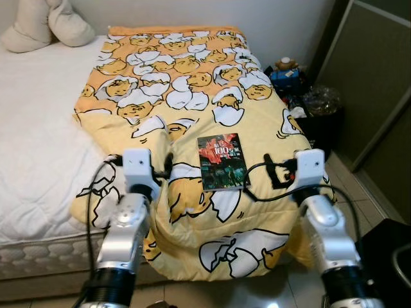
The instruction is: Clean up the room
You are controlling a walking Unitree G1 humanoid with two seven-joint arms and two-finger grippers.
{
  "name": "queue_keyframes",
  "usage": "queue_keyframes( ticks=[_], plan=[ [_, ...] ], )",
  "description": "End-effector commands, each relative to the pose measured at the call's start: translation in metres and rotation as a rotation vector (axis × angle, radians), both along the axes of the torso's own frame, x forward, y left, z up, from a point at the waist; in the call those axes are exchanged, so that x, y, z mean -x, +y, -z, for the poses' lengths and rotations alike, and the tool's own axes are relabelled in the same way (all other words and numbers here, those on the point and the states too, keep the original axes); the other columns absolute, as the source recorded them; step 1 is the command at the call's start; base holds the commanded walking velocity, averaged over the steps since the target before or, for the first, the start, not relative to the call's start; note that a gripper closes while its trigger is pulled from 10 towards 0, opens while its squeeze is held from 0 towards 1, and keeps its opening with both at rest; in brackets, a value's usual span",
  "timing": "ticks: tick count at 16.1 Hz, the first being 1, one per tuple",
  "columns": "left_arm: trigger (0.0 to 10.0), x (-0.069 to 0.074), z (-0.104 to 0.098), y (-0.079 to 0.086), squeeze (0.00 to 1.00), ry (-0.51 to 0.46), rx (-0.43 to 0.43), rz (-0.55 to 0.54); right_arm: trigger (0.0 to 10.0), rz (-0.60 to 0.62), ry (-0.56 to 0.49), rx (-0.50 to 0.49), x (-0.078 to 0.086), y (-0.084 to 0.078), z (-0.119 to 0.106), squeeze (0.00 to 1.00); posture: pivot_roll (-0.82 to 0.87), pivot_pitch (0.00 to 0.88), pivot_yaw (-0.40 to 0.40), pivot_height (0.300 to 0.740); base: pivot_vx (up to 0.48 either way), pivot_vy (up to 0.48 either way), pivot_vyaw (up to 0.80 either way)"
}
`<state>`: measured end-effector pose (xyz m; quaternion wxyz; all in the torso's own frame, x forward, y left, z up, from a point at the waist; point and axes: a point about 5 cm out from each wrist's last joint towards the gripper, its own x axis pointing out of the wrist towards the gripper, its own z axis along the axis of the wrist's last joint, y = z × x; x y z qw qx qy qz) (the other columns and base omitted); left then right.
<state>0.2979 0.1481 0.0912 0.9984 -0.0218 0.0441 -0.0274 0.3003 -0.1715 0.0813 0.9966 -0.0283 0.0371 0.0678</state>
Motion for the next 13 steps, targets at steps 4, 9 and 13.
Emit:
queue_keyframes(
  ticks=[4, 9, 13],
  plan=[
    [10.0, 0.012, -0.003, 0.015, 0.00, 0.023, -0.086, 0.036, 10.0, 0.056, -0.008, -0.022, -0.005, -0.003, 0.004, 0.00, -0.06, 0.000, 0.107, 0.740, 0.000, 0.000, 0.00],
    [10.0, 0.055, -0.007, 0.045, 0.00, 0.090, -0.141, 0.006, 10.0, 0.102, 0.091, -0.069, -0.027, -0.016, 0.016, 0.00, 0.07, 0.056, 0.142, 0.740, 0.000, 0.000, 0.00],
    [10.0, 0.073, -0.012, 0.050, 0.00, 0.120, -0.152, -0.020, 10.0, 0.081, 0.226, -0.207, -0.038, -0.007, 0.027, 0.00, 0.13, 0.085, 0.119, 0.740, 0.000, 0.000, 0.00]
  ],
)
